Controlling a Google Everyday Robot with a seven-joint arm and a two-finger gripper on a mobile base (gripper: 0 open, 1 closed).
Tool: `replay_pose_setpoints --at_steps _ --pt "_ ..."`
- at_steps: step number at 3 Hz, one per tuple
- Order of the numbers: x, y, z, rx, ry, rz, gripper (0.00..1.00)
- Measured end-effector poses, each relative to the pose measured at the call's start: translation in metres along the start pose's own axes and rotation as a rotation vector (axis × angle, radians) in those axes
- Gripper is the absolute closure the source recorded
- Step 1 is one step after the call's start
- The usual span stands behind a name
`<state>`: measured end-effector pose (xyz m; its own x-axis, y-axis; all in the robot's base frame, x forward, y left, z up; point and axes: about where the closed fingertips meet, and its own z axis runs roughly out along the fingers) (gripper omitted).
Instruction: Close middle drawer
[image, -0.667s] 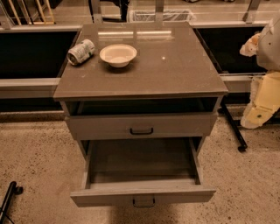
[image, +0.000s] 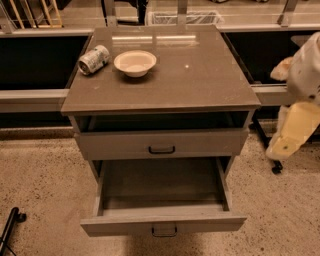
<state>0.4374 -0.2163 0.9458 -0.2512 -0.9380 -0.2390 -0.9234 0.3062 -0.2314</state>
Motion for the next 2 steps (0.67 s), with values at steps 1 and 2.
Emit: replay_pose_setpoints --at_steps 1,2 --pt "0.001 0.039 0.054 -0.043 -0.104 0.060 0.00" --pt "0.015 0.082 0.127 -0.108 -0.190 0.135 0.00"
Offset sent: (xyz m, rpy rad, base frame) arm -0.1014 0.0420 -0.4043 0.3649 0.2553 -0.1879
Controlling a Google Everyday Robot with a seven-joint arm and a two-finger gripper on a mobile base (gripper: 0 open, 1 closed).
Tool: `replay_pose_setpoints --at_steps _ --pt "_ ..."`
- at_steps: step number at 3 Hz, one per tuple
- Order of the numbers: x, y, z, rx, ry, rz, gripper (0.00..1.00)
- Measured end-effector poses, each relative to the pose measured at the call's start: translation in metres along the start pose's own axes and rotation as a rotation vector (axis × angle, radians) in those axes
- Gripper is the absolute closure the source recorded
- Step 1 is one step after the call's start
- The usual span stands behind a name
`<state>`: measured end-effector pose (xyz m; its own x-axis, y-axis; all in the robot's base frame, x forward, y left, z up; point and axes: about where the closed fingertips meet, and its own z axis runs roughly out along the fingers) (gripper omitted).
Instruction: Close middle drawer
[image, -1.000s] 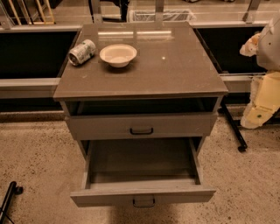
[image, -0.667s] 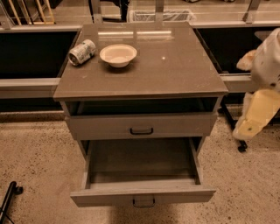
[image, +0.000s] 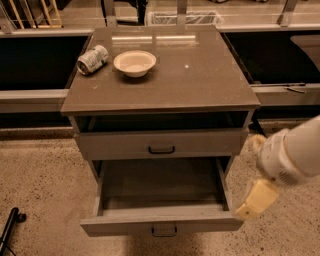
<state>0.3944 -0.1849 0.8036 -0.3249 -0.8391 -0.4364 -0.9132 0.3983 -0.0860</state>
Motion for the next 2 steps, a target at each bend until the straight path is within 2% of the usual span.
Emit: replay_pose_setpoints --at_steps 1,2 --pt "0.0298 0.0187 0.0555 -0.071 -0.016 0.018 0.00" --pt "0.0340 0.0211 0.0633 -0.078 -0.013 0.016 0.00"
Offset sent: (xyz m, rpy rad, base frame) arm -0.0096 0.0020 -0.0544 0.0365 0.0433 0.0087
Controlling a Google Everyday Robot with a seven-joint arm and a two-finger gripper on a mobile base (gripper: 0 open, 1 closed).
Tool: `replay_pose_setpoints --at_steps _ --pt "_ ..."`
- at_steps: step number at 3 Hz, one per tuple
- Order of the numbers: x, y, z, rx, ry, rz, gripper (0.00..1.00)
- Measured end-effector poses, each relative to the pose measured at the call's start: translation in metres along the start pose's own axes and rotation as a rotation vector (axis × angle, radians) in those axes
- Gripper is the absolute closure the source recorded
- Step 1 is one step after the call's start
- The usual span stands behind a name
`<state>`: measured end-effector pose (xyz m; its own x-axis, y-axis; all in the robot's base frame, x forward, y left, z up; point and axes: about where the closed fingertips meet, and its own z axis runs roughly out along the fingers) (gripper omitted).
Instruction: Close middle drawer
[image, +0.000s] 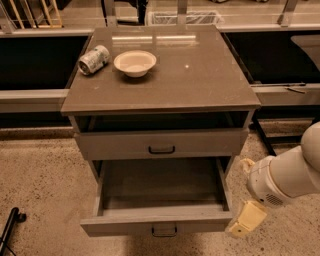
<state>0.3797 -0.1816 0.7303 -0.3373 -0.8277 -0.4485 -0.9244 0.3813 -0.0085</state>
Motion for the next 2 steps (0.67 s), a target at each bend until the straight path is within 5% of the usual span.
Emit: replay_pose_setpoints --at_steps 1,2 --pt "0.006 -0.011 0.029 0.071 0.011 -0.057 0.00" --pt "0.046 -0.005 0.109 0.053 0.053 -0.169 0.00"
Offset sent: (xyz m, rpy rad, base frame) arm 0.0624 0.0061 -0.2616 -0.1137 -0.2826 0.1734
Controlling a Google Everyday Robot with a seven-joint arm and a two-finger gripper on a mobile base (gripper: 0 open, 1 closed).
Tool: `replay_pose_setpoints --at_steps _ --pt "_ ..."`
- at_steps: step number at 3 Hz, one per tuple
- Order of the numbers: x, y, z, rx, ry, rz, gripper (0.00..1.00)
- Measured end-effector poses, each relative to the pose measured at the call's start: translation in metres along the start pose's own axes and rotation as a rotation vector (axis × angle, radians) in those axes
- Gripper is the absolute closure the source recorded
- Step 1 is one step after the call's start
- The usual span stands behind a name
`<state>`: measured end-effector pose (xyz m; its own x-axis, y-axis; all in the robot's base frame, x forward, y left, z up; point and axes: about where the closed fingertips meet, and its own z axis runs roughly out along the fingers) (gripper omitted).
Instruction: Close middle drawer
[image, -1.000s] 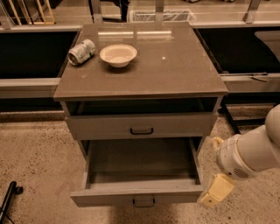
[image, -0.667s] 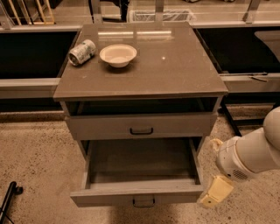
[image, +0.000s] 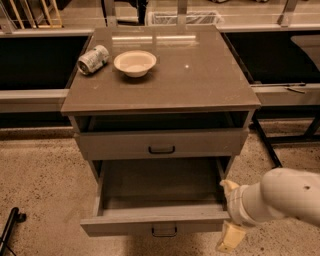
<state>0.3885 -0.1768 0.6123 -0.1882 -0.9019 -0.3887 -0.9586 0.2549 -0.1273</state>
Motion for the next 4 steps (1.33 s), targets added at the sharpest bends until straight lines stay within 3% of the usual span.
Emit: replay_pose_setpoints --at_steps 1,2,3,4 --pt "0.051 0.007 0.061 -0.038 -0.040 -0.012 0.00" --pt "0.056 0.020 0.093 -0.093 -0.080 -0.059 0.00" --pt "0.058 0.030 0.099 -0.150 -0.070 -0.085 0.18" --pt "0.057 0.042 0.100 -0.176 -0.111 -0.118 0.41"
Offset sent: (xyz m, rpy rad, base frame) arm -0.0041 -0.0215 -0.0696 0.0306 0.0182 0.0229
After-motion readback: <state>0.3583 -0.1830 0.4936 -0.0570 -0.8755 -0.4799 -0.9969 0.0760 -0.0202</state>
